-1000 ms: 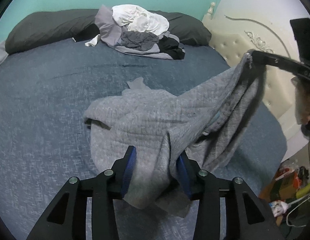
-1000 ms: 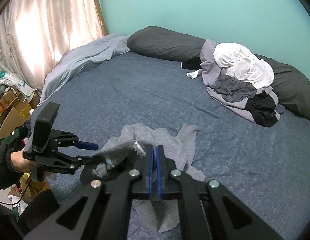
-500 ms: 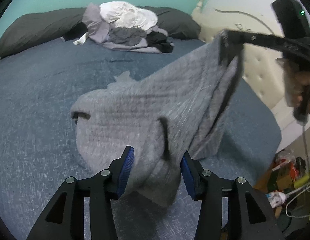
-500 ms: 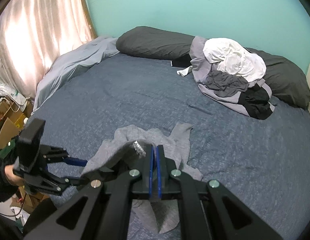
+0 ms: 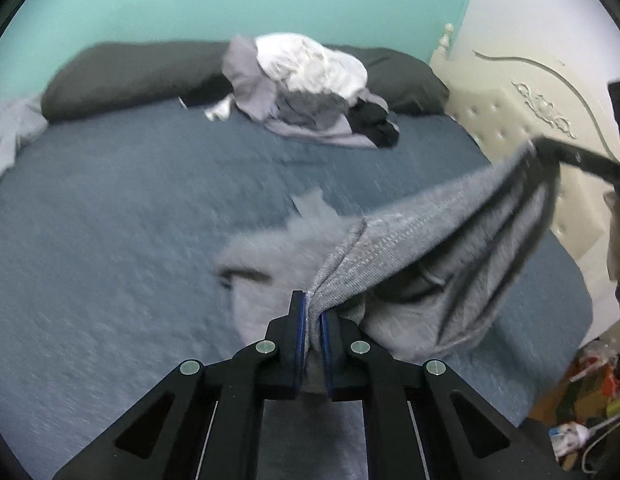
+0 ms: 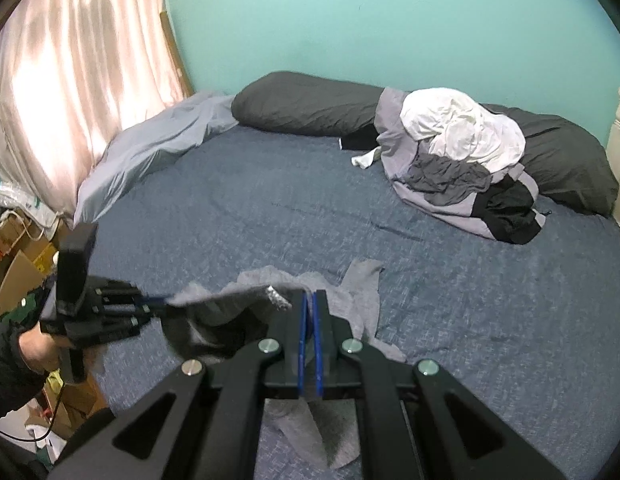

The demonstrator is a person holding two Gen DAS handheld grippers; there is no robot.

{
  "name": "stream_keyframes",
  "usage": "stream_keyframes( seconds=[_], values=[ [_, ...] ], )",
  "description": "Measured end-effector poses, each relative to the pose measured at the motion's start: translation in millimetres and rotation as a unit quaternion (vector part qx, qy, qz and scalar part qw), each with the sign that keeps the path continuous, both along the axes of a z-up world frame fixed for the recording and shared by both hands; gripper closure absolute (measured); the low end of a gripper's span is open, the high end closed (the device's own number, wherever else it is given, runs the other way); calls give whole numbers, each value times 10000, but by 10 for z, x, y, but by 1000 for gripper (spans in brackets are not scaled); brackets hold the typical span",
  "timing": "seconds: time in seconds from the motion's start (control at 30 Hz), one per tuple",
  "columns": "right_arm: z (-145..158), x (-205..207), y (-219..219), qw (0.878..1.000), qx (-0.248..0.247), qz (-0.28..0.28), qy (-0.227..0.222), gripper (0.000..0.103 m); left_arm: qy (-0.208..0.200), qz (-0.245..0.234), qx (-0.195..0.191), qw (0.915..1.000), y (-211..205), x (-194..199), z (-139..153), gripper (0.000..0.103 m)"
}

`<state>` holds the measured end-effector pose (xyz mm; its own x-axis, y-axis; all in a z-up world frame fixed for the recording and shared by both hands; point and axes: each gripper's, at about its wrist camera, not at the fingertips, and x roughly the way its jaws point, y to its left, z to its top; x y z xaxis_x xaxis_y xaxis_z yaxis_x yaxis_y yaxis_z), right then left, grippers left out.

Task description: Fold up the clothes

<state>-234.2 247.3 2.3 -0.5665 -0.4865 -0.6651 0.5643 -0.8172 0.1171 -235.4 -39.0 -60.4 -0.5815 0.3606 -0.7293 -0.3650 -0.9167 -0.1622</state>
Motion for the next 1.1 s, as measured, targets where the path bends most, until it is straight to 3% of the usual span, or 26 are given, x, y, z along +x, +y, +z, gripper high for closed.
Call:
stream_keyframes(
  seconds=[0.13, 0.37, 0.6, 0.77, 0.97, 1.1],
  values=[
    [246, 80, 3, 9996, -156, -19, 251, 100, 444, 148, -115, 9988, -94, -104, 545, 96],
    [976, 262, 57, 9949, -481, -154, 879, 100, 1155, 130, -220, 9930, -71, -119, 1581, 96],
    [1872, 494, 154, 9861, -600, -208, 1532, 100, 1836, 167, -182, 9827, -10, -8, 2623, 96],
    [2452, 693, 218, 9781, -697, -247, 1946, 100, 2308, 119, -355, 9723, 55, 120, 3392, 96],
    [2966, 909, 280, 9710, -821, -278, 2230, 100, 2603, 171, -442, 9644, 64, 262, 4001, 97],
    [3168, 1045, 261, 9690, -888, -244, 2291, 100, 2596, 156, -388, 9648, 29, 349, 4158, 97]
  ],
)
